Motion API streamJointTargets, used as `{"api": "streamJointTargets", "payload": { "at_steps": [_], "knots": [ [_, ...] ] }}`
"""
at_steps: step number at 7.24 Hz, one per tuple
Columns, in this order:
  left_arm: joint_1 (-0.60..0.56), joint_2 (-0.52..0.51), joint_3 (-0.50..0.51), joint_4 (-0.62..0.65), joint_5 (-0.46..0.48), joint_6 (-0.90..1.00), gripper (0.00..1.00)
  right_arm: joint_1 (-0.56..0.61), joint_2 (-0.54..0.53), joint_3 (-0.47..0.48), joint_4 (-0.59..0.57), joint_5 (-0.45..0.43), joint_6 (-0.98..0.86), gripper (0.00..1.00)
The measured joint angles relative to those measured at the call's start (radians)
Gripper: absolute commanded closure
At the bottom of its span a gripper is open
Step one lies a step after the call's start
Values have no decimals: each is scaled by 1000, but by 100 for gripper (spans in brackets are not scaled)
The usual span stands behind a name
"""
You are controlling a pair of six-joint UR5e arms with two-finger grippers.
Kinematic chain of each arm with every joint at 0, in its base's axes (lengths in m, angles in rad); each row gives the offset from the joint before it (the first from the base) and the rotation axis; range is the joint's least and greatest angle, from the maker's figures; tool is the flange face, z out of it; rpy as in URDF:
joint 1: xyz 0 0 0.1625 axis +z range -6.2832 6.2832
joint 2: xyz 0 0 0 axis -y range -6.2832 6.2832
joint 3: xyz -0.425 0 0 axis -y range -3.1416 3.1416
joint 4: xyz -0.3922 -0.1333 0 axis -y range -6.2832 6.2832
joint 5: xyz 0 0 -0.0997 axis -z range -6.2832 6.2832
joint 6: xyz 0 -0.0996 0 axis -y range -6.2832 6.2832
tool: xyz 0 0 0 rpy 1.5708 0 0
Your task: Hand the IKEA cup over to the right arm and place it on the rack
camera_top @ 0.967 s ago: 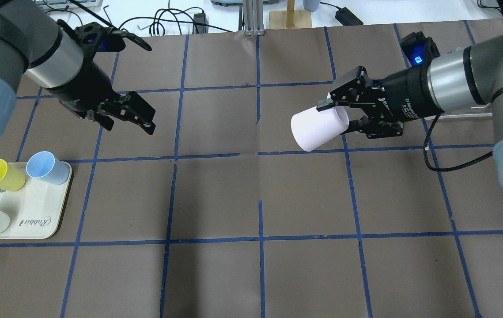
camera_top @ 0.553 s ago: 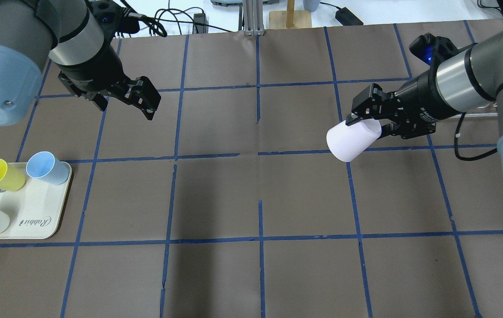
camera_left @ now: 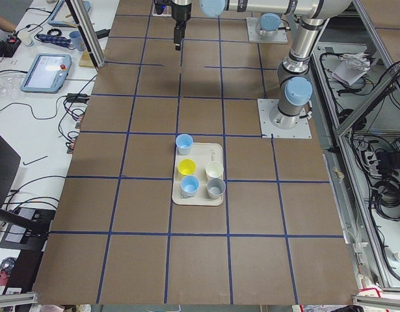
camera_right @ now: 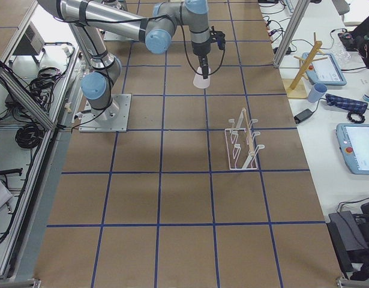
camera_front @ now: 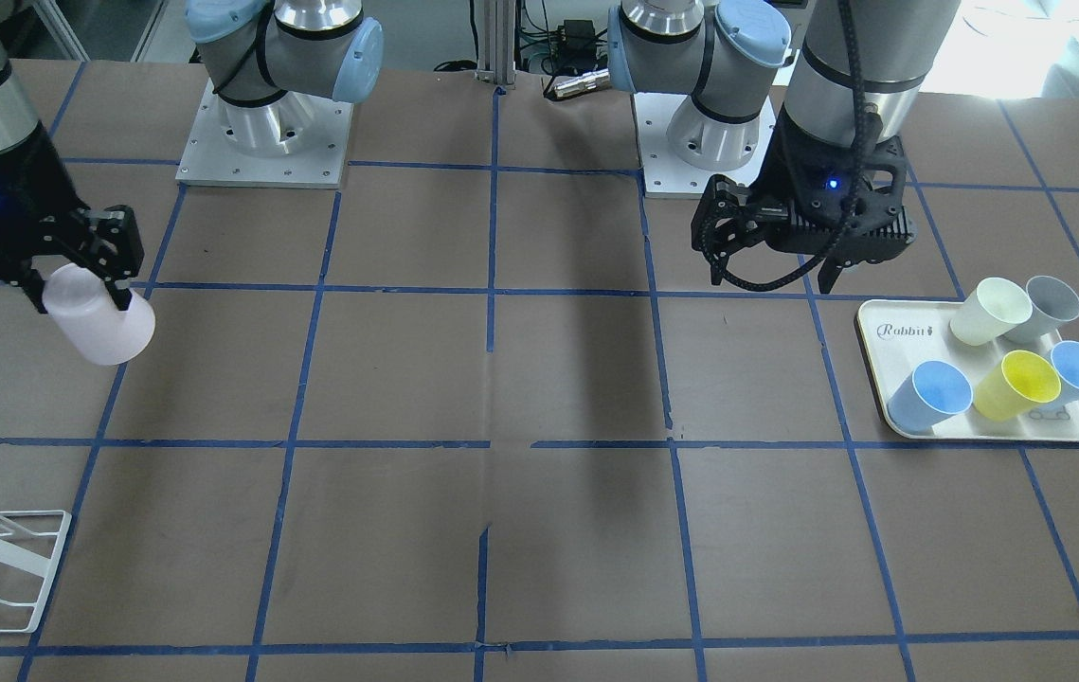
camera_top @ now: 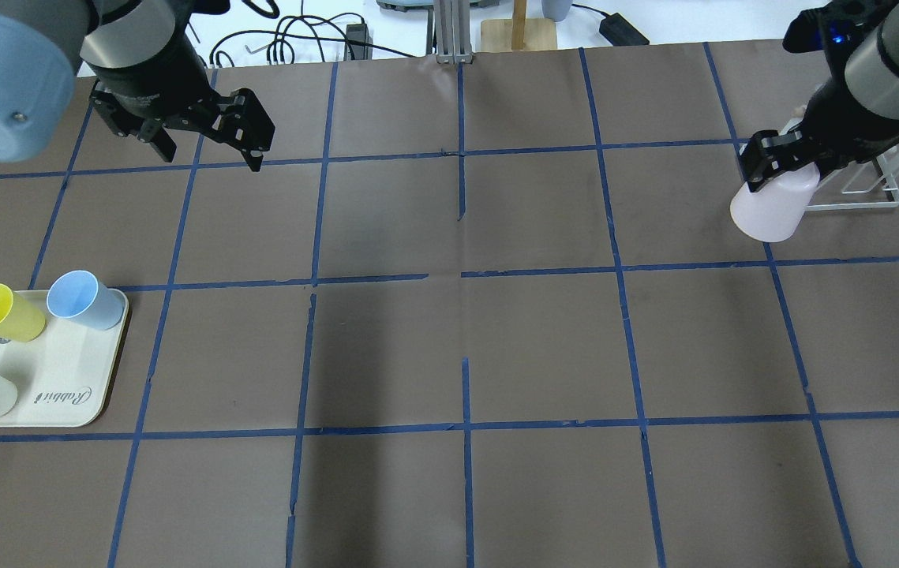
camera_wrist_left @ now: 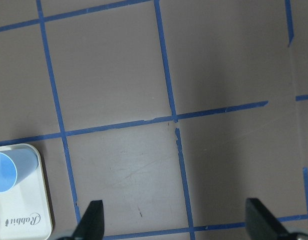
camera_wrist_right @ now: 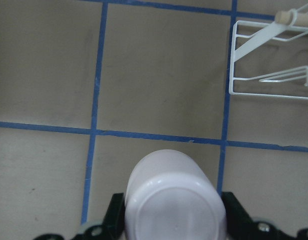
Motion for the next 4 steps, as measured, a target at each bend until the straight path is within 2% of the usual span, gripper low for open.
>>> {"api": "streamJointTargets", "payload": {
  "at_steps": [2, 4],
  "knots": [
    [-8, 12, -7, -12, 2, 13, 0, -79, 89, -58, -44, -5, -145, 75],
    [-2, 57, -49, -13, 1, 36, 0, -127, 150, -77, -114, 8, -231, 75]
  ]
}}
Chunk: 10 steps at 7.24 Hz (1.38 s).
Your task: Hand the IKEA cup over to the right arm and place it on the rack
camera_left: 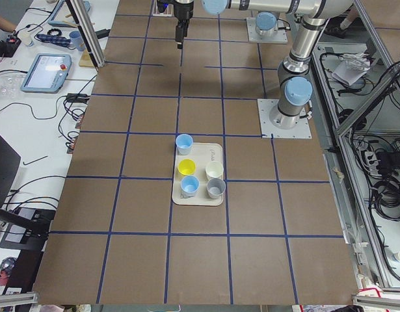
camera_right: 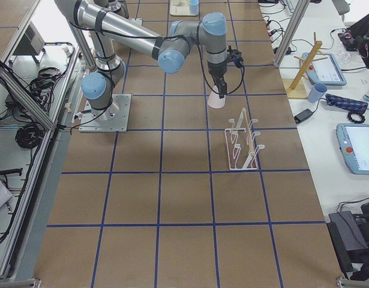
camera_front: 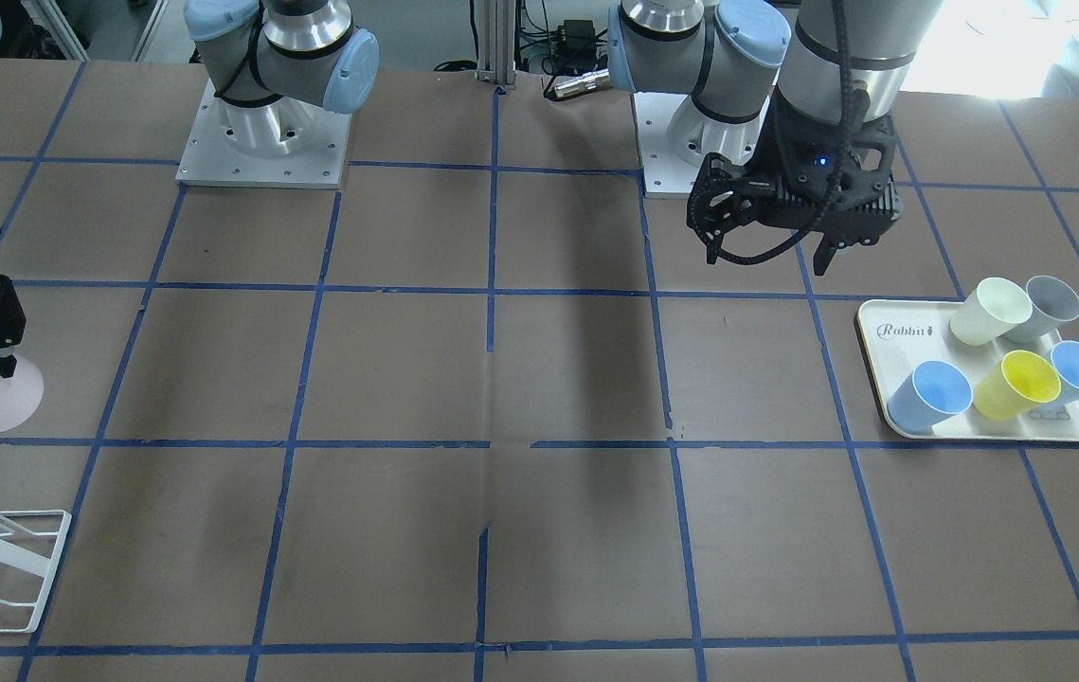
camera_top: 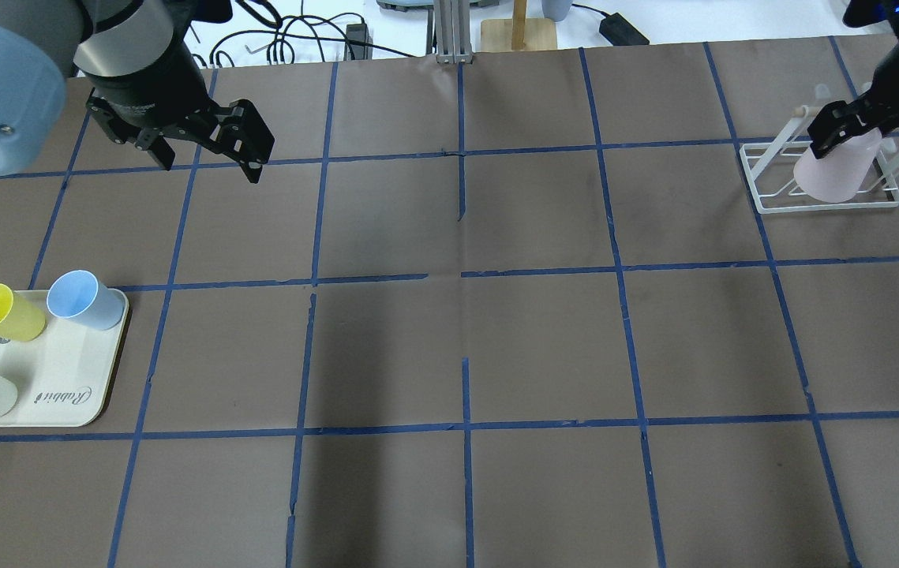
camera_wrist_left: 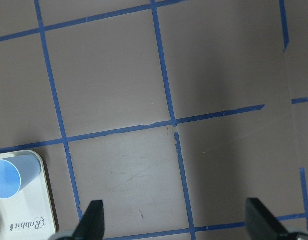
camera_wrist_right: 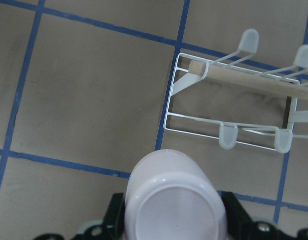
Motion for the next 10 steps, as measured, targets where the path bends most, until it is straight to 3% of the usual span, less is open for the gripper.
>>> {"api": "streamJointTargets", "payload": {
  "at_steps": [2, 10],
  "knots": [
    [13, 23, 0, -24, -18, -2, 0, -17, 33, -5, -64, 22, -21, 81],
    [43, 28, -1, -47, -49, -10, 0, -50, 139, -46, -167, 38, -77, 79]
  ]
}}
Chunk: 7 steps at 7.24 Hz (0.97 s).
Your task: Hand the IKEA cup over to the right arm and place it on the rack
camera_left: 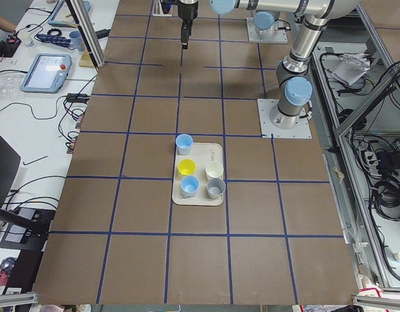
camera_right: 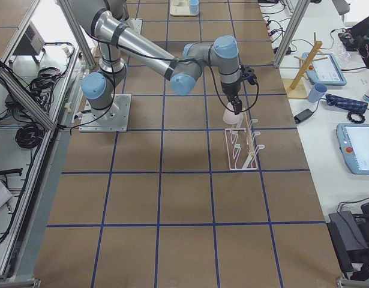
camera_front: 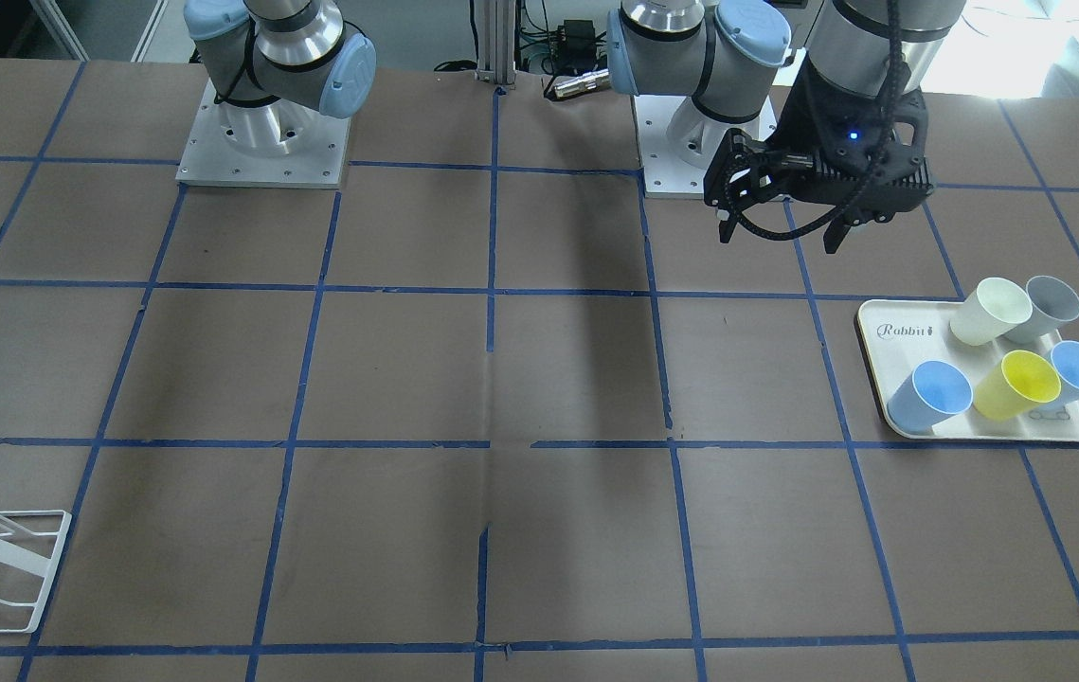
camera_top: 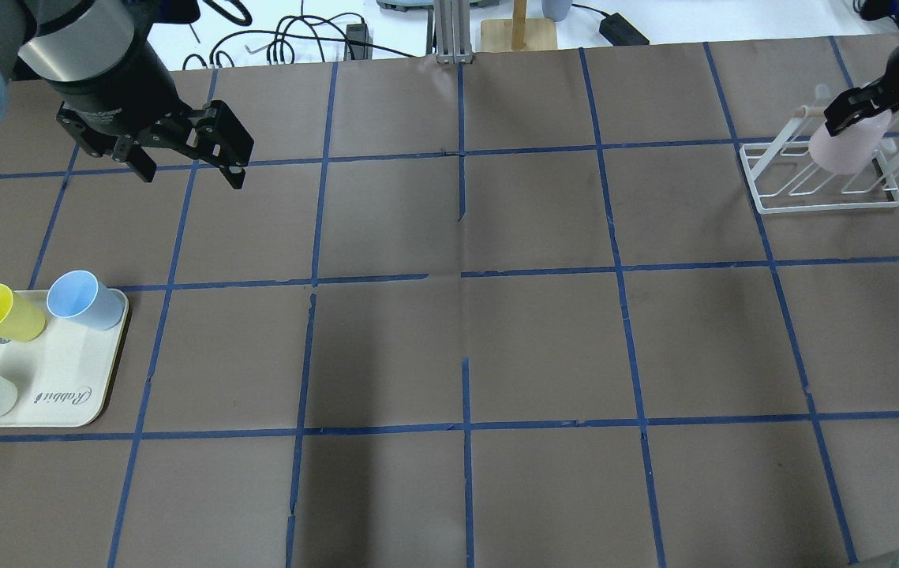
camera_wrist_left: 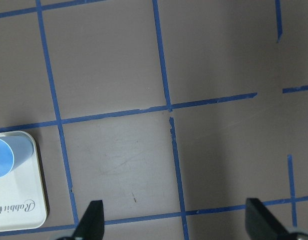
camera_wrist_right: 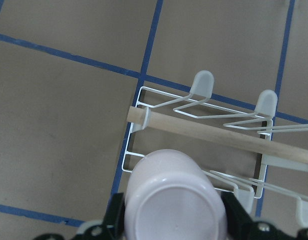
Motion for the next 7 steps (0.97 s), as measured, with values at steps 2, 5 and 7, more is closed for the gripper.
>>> {"api": "streamJointTargets", "payload": {
  "at_steps": [2, 5, 7],
  "knots": [
    [0, 1, -3, 5, 0, -1, 0, 0, 16, -1, -10, 16, 0, 79],
    [1, 1, -2, 7, 0, -4, 0, -15, 39, 0, -28, 19, -3, 79],
    [1, 1, -3, 8, 0, -4, 0, -27, 63, 0, -29, 21, -3, 78]
  ]
}}
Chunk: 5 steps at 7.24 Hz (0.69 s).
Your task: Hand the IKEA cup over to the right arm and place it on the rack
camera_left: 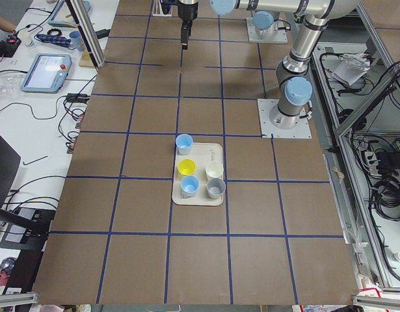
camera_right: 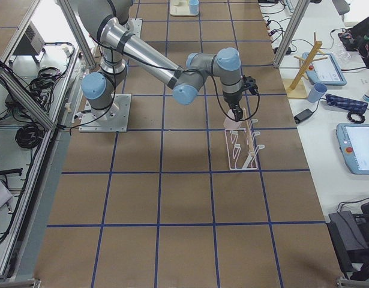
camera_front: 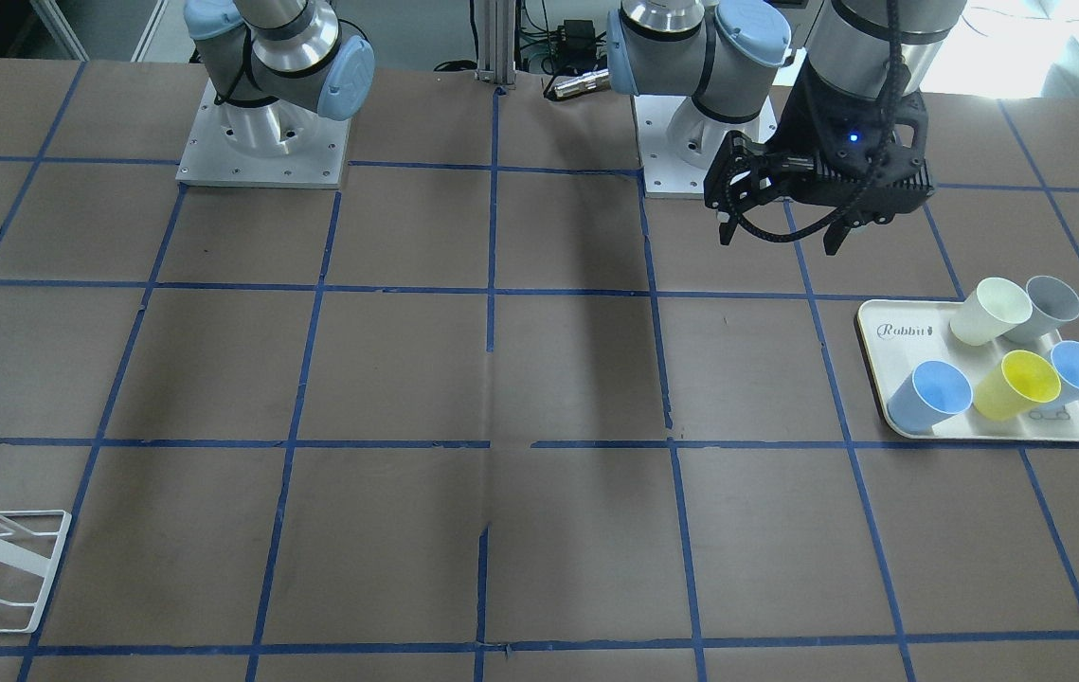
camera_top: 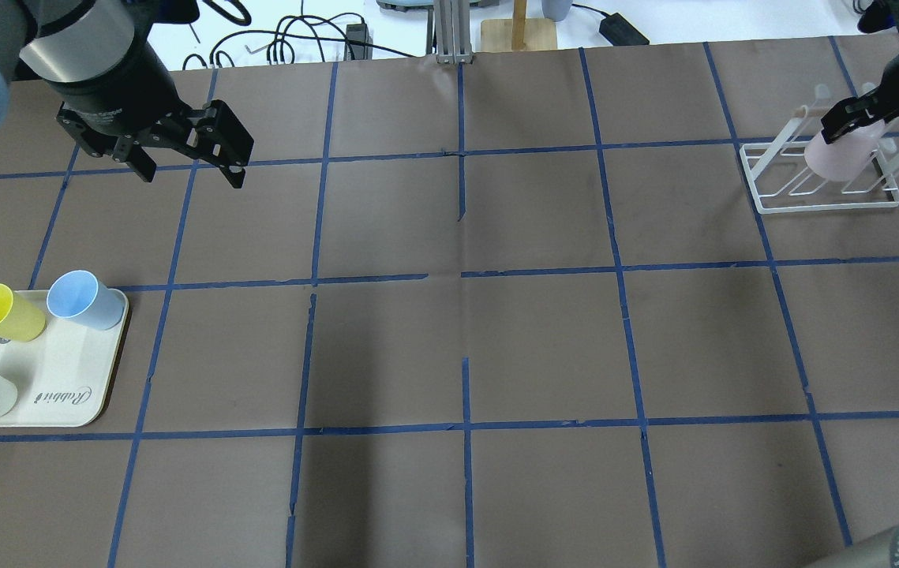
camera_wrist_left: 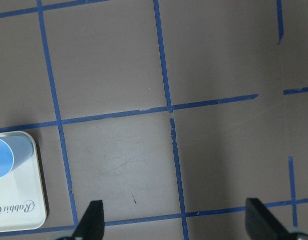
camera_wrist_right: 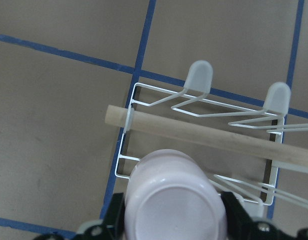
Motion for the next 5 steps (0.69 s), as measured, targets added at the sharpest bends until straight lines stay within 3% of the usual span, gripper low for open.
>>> {"api": "streamJointTargets", "payload": {
  "at_steps": [2, 5],
  "knots": [
    [1, 0, 1, 1, 1, -1, 0, -2, 18, 0, 0, 0, -1, 74],
    [3, -1, 10, -5, 5, -3, 0, -2, 43, 0, -1, -1, 0, 51]
  ]
}}
